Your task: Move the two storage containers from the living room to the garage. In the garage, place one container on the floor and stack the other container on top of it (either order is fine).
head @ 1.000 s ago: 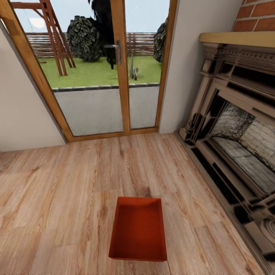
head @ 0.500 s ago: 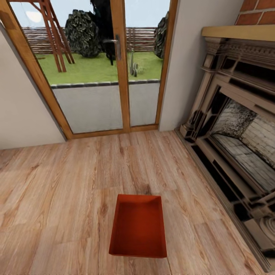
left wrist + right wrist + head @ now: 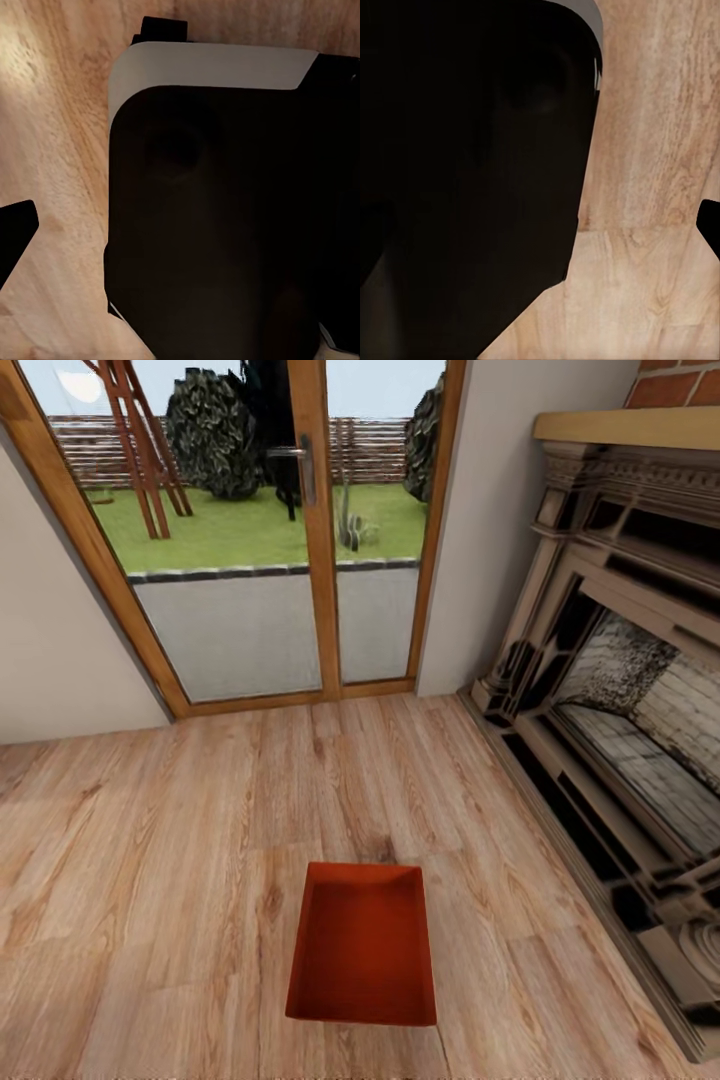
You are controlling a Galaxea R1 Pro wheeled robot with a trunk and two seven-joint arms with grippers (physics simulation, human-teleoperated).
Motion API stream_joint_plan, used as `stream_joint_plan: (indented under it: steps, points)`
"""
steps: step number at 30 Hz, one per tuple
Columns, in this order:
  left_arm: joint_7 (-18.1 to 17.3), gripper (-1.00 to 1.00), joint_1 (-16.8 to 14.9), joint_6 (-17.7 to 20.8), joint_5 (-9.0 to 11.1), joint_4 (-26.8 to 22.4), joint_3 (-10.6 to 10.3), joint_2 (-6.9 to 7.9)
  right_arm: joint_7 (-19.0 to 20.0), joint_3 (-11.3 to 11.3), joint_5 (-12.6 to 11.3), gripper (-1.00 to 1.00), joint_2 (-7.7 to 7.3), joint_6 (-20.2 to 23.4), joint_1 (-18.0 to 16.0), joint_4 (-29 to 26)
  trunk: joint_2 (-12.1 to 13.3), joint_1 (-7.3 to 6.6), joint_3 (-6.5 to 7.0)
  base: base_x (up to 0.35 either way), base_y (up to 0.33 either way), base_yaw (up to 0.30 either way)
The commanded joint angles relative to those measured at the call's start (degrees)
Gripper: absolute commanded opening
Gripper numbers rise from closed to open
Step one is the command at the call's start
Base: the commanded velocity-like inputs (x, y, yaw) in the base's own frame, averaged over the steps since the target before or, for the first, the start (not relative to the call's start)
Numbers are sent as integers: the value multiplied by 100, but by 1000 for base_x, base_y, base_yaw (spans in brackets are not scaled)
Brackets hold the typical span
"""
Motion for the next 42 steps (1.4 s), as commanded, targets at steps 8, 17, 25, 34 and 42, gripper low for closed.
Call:
stream_joint_plan:
  steps: [8, 17, 25, 34, 42]
  points:
    - [-22, 100, -1, 24, 60, -4, -8, 2, -4, 48, -50, 100, 6, -31, -7, 18, -2, 0, -77, 0, 0, 0]
    - [-22, 100, -1, 24, 60, -5, -8, 2, -3, 48, -50, 100, 6, -31, -5, 18, -2, 0, -159, 0, 0, 0]
    - [-22, 100, -1, 25, 60, -4, -8, 2, -5, 48, -50, 100, 6, -31, -8, 18, -2, 0, -232, 0, 0, 0]
    - [-22, 100, -1, 25, 60, -4, -8, 2, -4, 48, -50, 100, 6, -31, -6, 18, -2, 0, -314, 0, 0, 0]
    - [-22, 100, -1, 25, 60, -5, -8, 2, -3, 48, -50, 100, 6, -31, -5, 18, -2, 0, -386, 0, 0, 0]
